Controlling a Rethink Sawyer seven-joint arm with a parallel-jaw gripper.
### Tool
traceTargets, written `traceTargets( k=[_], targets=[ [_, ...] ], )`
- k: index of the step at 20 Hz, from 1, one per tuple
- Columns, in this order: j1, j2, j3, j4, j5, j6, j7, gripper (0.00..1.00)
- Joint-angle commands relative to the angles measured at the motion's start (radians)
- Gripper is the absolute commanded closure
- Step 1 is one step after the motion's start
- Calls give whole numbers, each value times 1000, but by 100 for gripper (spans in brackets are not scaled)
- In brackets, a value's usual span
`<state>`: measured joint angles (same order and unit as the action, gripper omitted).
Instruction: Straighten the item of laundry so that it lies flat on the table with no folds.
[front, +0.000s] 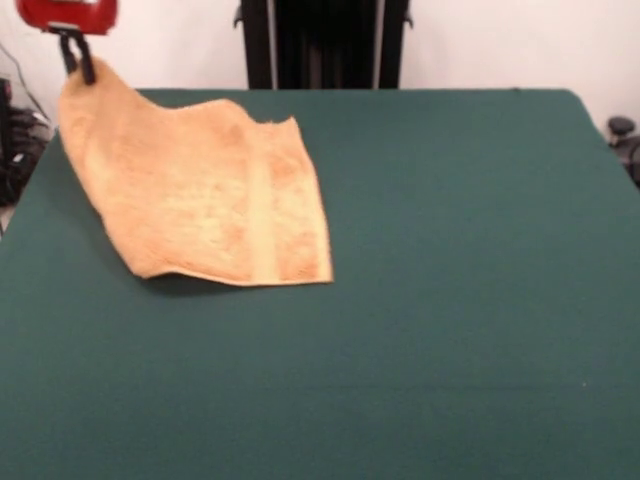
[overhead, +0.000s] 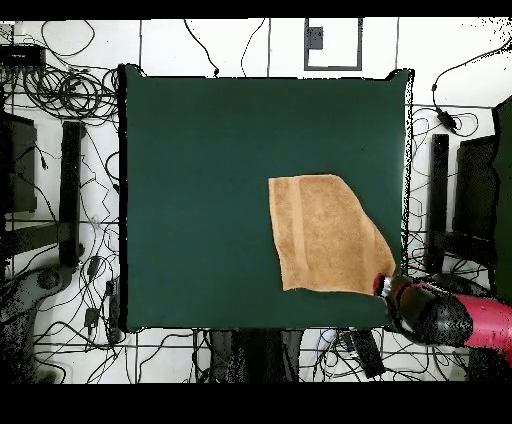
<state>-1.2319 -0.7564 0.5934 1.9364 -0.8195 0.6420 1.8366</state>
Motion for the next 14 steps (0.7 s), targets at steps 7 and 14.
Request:
traceTargets(
  k=[7, 14],
  targets=[
    [-123, 99, 174, 20, -103, -13, -555, 100],
    [-92, 100, 159, 33, -142, -81, -509, 0]
  ],
)
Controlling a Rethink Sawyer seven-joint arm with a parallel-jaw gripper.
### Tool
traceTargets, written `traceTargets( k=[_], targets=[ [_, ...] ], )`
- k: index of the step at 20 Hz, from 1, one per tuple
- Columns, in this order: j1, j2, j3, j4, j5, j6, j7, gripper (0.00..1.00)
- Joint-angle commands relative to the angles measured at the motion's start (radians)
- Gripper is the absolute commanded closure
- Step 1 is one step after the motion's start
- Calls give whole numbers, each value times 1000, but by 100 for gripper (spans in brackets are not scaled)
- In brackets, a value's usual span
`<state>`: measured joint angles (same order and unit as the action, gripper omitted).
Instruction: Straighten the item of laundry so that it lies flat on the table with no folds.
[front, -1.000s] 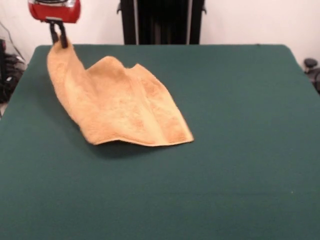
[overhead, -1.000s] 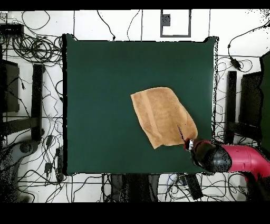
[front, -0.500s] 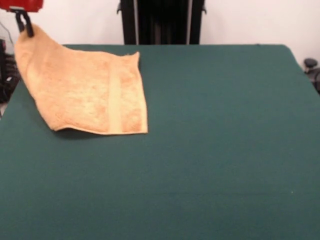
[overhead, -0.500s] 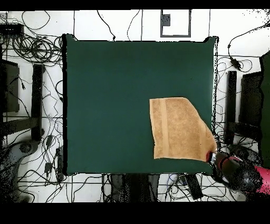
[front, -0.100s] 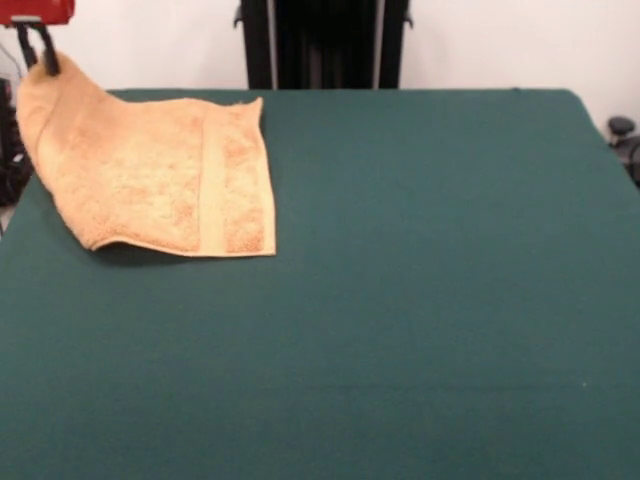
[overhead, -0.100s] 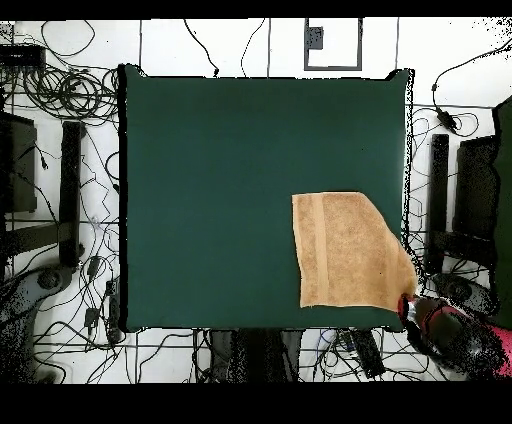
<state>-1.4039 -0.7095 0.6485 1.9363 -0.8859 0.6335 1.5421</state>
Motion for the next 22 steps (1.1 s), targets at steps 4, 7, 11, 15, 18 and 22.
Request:
traceTargets(
  k=[4, 7, 11, 15, 18, 22],
  targets=[
    [135, 2, 81, 55, -64, -44, -145, 0],
    [187, -61, 81, 66, -5, 35, -123, 0],
    [267, -123, 59, 58, 65, 132, -95, 0],
    [334, -138, 18, 57, 13, 1, 13, 0],
    [460, -131, -93, 35, -147, -208, 220, 0],
    [873, 122, -488, -255, -398, -557, 605, 0]
  ],
)
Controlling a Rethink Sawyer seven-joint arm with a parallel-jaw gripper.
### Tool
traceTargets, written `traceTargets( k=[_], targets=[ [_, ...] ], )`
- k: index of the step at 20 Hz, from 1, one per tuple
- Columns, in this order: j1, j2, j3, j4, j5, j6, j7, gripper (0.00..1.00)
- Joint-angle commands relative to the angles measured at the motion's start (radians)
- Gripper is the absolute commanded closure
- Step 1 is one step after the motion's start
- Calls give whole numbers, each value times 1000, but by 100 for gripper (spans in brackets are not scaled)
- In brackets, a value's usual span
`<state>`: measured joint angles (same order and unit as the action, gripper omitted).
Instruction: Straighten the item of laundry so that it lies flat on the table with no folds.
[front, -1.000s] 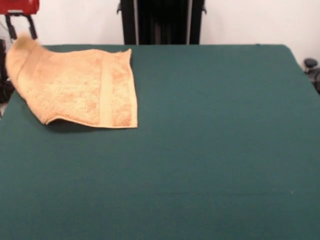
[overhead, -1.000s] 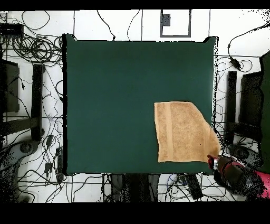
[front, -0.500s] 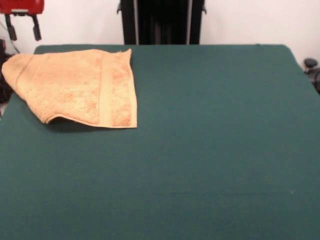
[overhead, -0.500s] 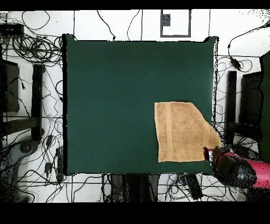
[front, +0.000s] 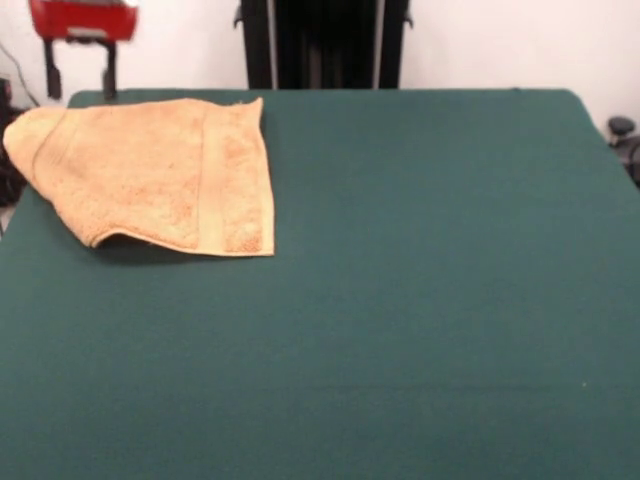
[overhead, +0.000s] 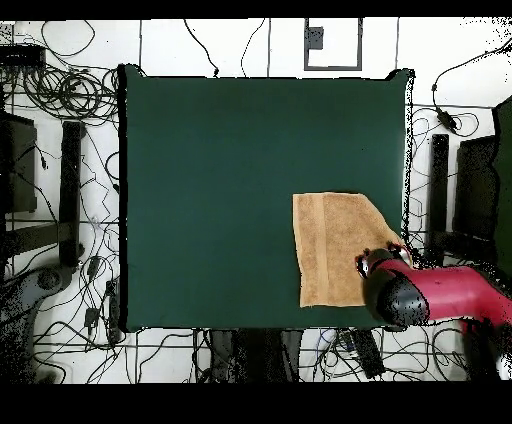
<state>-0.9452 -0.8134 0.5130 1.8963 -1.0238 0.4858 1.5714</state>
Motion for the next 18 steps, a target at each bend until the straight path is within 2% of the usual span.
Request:
traceTargets(
  k=[1, 2, 4, 7, 13, 18],
  targets=[
    [491, 300, -446, -292, -229, -478, 614, 0],
    [569, 380, -554, -371, -160, -566, 619, 0],
    [630, 511, -669, -456, 23, -694, 536, 0],
    [612, 604, -655, -505, 161, -754, 410, 0],
    [612, 758, -670, -602, 359, -852, 287, 0],
    [588, 801, -653, -627, 390, -882, 233, 0]
  ],
)
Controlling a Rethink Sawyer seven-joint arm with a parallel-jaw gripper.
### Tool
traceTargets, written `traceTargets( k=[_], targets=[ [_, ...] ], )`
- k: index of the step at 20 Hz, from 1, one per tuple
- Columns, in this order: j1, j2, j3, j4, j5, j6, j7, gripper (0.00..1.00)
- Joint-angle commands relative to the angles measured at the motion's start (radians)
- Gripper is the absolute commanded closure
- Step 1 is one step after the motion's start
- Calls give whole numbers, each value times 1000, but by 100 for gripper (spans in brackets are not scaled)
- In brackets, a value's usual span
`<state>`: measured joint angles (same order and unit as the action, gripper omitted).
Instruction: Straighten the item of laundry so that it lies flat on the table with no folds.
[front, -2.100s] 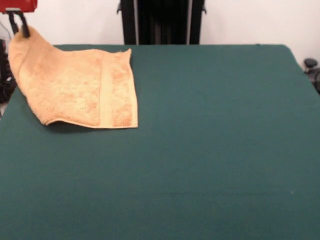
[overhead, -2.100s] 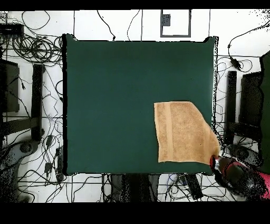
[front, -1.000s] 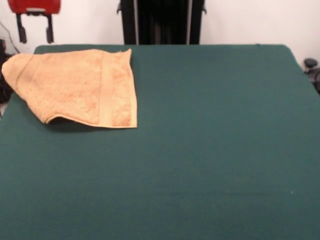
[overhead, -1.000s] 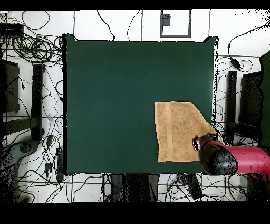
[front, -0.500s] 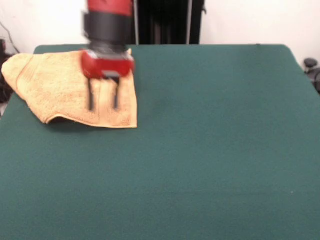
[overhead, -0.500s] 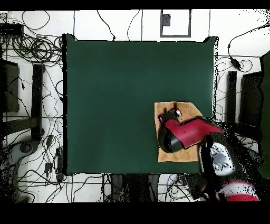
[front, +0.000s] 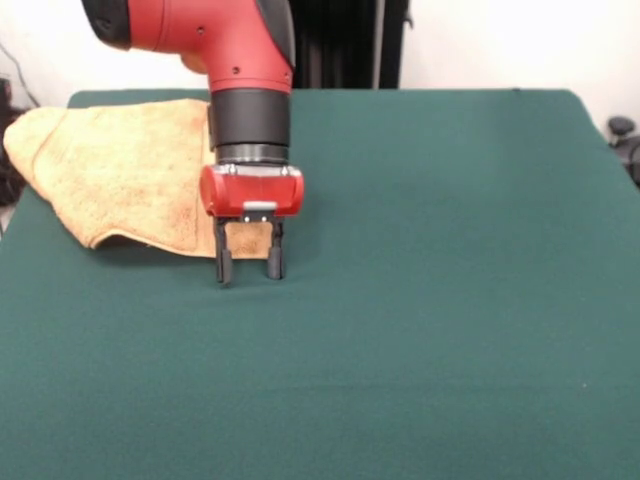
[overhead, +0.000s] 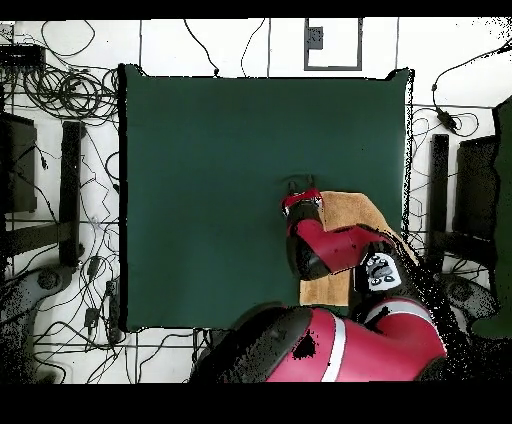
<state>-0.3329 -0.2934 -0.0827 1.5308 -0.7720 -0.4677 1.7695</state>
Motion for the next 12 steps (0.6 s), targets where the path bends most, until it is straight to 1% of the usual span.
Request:
traceTargets(
  k=[1, 3, 7, 11, 12],
  targets=[
    [-27, 277, -52, -262, 130, 85, 35, 0],
    [-50, 284, -17, -278, 86, 123, 41, 0],
    [-121, 256, 96, -275, -37, 226, 55, 0],
    [-182, 243, 180, -269, -139, 268, 70, 0],
    [-217, 229, 230, -253, -172, 313, 57, 0]
  ],
)
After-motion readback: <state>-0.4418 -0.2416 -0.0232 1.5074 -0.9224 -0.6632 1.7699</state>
